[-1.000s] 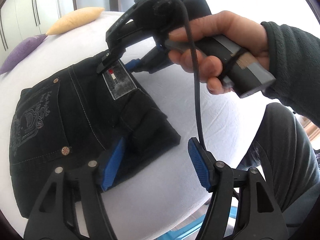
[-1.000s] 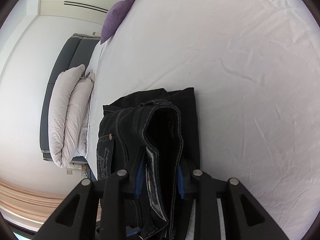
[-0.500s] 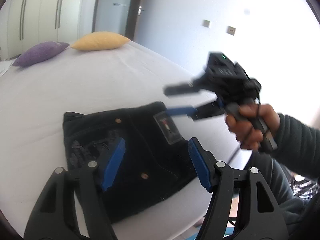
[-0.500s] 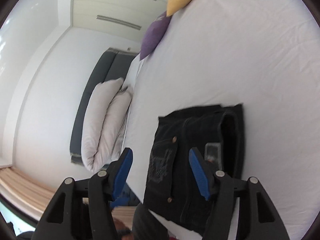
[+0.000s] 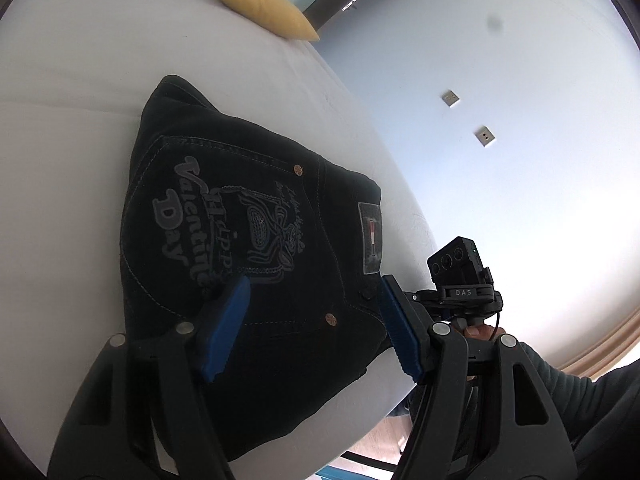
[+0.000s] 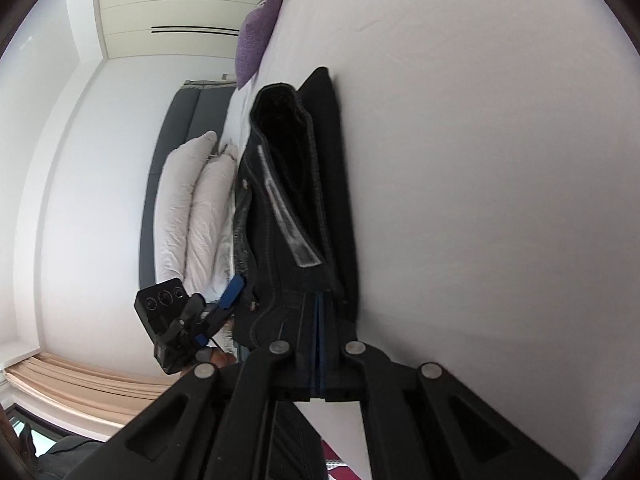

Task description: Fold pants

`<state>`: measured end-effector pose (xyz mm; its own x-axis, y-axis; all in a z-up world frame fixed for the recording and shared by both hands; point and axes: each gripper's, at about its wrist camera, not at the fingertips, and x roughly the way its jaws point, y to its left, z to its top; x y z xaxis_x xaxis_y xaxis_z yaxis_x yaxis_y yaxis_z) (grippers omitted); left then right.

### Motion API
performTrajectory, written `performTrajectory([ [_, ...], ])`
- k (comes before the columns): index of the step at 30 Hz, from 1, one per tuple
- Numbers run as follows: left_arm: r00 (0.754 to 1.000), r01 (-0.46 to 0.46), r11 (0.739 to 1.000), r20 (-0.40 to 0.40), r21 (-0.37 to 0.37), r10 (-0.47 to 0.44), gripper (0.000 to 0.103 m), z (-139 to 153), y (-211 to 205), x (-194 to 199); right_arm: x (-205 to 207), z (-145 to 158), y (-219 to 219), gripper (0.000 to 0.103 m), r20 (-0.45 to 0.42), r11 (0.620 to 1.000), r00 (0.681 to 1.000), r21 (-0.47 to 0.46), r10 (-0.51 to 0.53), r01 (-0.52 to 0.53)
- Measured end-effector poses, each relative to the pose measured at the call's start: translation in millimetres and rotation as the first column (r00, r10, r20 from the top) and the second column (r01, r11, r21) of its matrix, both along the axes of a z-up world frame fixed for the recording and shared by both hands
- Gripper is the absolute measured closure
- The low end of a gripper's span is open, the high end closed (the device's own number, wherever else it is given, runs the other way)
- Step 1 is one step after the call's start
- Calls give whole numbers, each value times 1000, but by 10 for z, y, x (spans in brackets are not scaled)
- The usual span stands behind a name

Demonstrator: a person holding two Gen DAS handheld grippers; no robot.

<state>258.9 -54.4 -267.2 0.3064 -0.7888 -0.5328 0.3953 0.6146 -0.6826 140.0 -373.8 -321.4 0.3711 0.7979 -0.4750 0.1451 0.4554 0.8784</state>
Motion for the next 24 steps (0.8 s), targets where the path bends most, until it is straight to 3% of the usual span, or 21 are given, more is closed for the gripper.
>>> performTrajectory([
  [3, 1000, -17, 1000, -13, -17, 17, 39, -19, 91, -1, -57, 153, -86, 101, 9, 999, 1000, -41, -25, 25],
  [6, 1000, -12, 997, 28, -79, 14, 39, 90, 122, -29, 0, 449, 118, 87, 120, 998, 993, 64, 10, -18],
  [8, 1000, -9, 994, 23, -105, 12, 39, 133, 128, -29, 94, 564, 412, 65, 167, 991, 984, 103, 68, -86],
  [10, 1000, -19, 995, -11, -100, 18, 39, 8, 132, -22, 203, 536, 758, 56, 164, 982, 974, 77, 159, -173],
  [12, 999, -34, 993, -39, -112, 30, 39, -100, 183, -105, 257, 361, 931, 58, 121, 975, 970, 45, 210, -216],
  [13, 998, -44, 990, -50, -136, 38, 40, -158, 243, -126, 247, 247, 930, 65, 105, 977, 974, 41, 202, -207],
  [14, 998, -50, 985, -51, -164, 42, 40, -199, 297, -144, 216, 145, 861, 90, 95, 982, 980, 57, 175, -181],
  [15, 998, -49, 982, -48, -184, 41, 40, -228, 353, -162, 158, 19, 763, 103, 67, 985, 987, 84, 143, -149],
  [17, 998, -41, 982, -47, -183, 33, 41, -270, 426, -189, 29, -78, 569, 103, 89, 980, 991, 168, 97, -111],
  [19, 999, -35, 985, -44, -171, 28, 41, -252, 490, -196, -57, 44, 472, 103, 94, 988, 991, 108, 99, -109],
  [21, 999, -42, 985, -36, -168, 36, 41, -160, 556, -160, -46, 184, 384, 92, 105, 989, 992, 117, 75, -87],
  [23, 999, -50, 981, -1, -188, 51, 40, 44, 619, -67, 59, 416, 359, 49, 168, 990, 985, 120, 47, -68],
  [24, 999, -47, 979, 17, -200, 52, 40, 150, 620, 21, 155, 528, 381, 40, 203, 990, 978, 122, 40, -66],
])
